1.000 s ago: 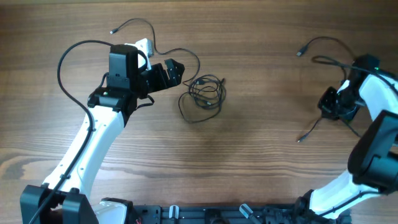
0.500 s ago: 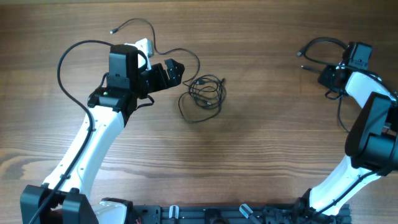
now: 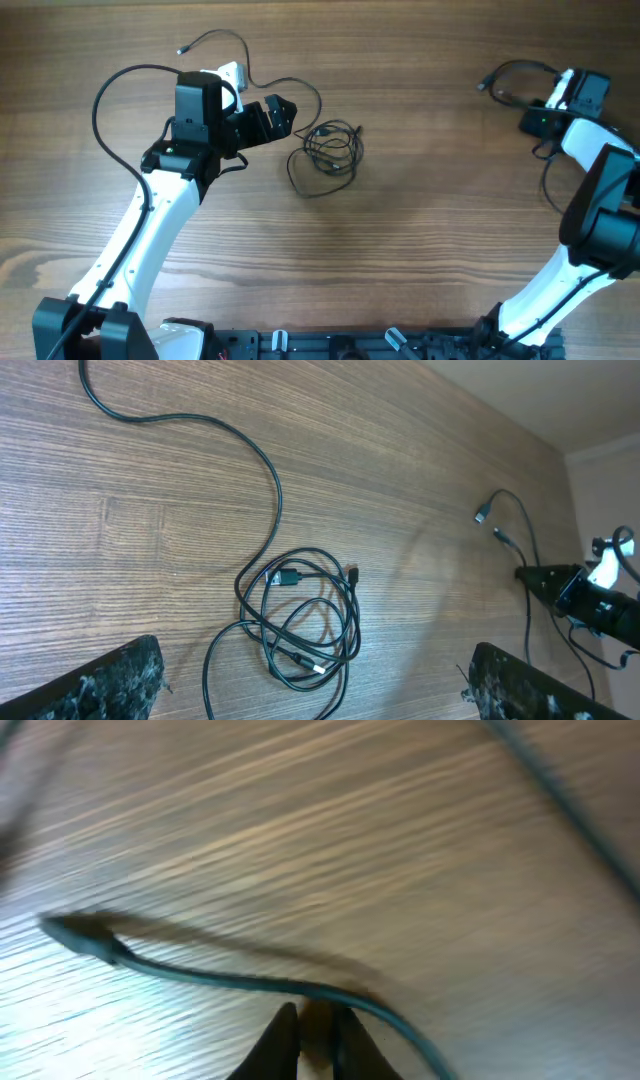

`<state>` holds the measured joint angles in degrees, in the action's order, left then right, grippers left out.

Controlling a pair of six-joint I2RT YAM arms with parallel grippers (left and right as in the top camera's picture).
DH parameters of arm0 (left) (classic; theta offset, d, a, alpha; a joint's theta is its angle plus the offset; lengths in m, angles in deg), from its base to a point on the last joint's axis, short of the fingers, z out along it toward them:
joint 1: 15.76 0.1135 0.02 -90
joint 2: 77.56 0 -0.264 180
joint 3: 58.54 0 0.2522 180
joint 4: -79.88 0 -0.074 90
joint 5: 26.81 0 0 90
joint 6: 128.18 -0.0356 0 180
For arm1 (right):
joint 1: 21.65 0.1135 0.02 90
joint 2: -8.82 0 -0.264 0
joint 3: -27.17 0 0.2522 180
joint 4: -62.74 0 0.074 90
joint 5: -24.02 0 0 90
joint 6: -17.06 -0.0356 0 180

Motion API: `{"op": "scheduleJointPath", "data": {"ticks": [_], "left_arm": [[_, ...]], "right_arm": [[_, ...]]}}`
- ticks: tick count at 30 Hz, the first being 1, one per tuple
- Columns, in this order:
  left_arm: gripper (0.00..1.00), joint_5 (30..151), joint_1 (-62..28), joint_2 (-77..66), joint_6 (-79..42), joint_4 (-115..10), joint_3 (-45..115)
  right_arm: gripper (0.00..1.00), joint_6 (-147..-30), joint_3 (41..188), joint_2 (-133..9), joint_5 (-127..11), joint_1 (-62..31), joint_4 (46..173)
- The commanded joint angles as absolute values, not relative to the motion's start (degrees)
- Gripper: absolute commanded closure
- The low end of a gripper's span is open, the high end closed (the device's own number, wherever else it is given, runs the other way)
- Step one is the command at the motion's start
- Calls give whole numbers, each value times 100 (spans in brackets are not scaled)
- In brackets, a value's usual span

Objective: Untangle cables

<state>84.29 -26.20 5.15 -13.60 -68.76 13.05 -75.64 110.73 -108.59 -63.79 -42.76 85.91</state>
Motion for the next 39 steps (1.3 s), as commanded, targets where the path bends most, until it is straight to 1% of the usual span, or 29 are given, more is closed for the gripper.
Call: {"op": "scheduleJointPath", "data": {"ticks": [1, 2, 4, 5, 6, 7, 8, 9, 11, 12, 14, 15, 17, 18, 19, 22, 25, 27, 29, 31, 32, 36, 38, 39], "left_arm": [[0, 8501, -2598, 526, -1390, -6886, 1342], [0, 8501, -2598, 526, -1388, -6886, 1342], [0, 8501, -2598, 526, -1390, -6886, 1342], [0, 8501, -2598, 526, -1390, -6886, 1342], [0, 8501, -2598, 526, -1390, -6886, 1342], [0, 8501, -2598, 526, -1390, -6886, 1342], [0, 8501, -2598, 526, -1390, -6886, 1342], [0, 8394, -2598, 526, -1390, -6950, 1342], [0, 7725, -2589, 526, -1388, -7260, 1342], [0, 7566, -2506, 526, -1388, -7311, 1342], [0, 7551, -2277, 526, -1364, -7286, 1342], [0, 7553, -2071, 526, -1353, -7282, 1342], [0, 7553, -1558, 526, -916, -7153, 1342], [0, 7553, -1385, 526, -783, -7074, 1342], [0, 7553, -924, 526, -748, -6801, 1342], [0, 7551, -482, 526, -776, -6379, 1342], [0, 7527, -152, 526, -789, -5934, 1342], [0, 7529, -122, 526, -789, -5822, 1342], [0, 7529, -124, 526, -789, -5822, 1342], [0, 7529, -124, 526, -789, -5822, 1342], [0, 7529, -124, 526, -789, -5822, 1342], [0, 7529, -122, 526, -789, -5822, 1342], [0, 7529, -124, 526, -789, -5822, 1342], [0, 7529, -124, 526, -789, -5822, 1342]], "right_arm": [[76, -7605, 11359, -10312, -4866, -3885, 8689], [71, -7607, 11363, -10109, -4484, -3762, 8698], [58, -7601, 11361, -9866, -4158, -3528, 8897], [50, -7599, 11361, -9788, -4149, -3327, 9127], [20, -7612, 11361, -9788, -4149, -3194, 9271], [1, -7616, 11361, -9788, -4147, -3095, 9358], [0, -7701, 11361, -9788, -4103, -3015, 9393], [0, -7972, 11361, -9788, -3618, -2908, 9404], [11, -7948, 11361, -9788, -3120, -2744, 9393], [21, -7885, 11357, -9788, -2814, -2602, 9459], [31, -7690, 11357, -9788, -2556, -2315, 9529], [30, -7557, 11357, -9788, -2543, -2129, 9566], [21, -7304, 11357, -9788, -2521, -1762, 9583], [19, -7140, 11357, -9788, -2523, -1579, 9579], [17, -6805, 11357, -9788, -2527, -1183, 9535], [17, -6552, 11357, -9788, -2667, -582, 9358], [17, -6379, 11357, -9790, -3214, 244, 9028], [17, -6329, 11357, -9790, -3736, 596, 8893], [17, -5865, 11357, -9792, -4276, 994, 8897], [17, -5658, 11357, -9847, -4628, 1234, 8895], [20, -5590, 11357, -9890, -4820, 1320, 8915], [22, -5492, 11357, -10262, -5137, 1374, 8932], [32, -5496, 11357, -10347, -5336, 1374, 8919], [43, -5492, 11357, -10351, -5336, 1370, 8919]]}}
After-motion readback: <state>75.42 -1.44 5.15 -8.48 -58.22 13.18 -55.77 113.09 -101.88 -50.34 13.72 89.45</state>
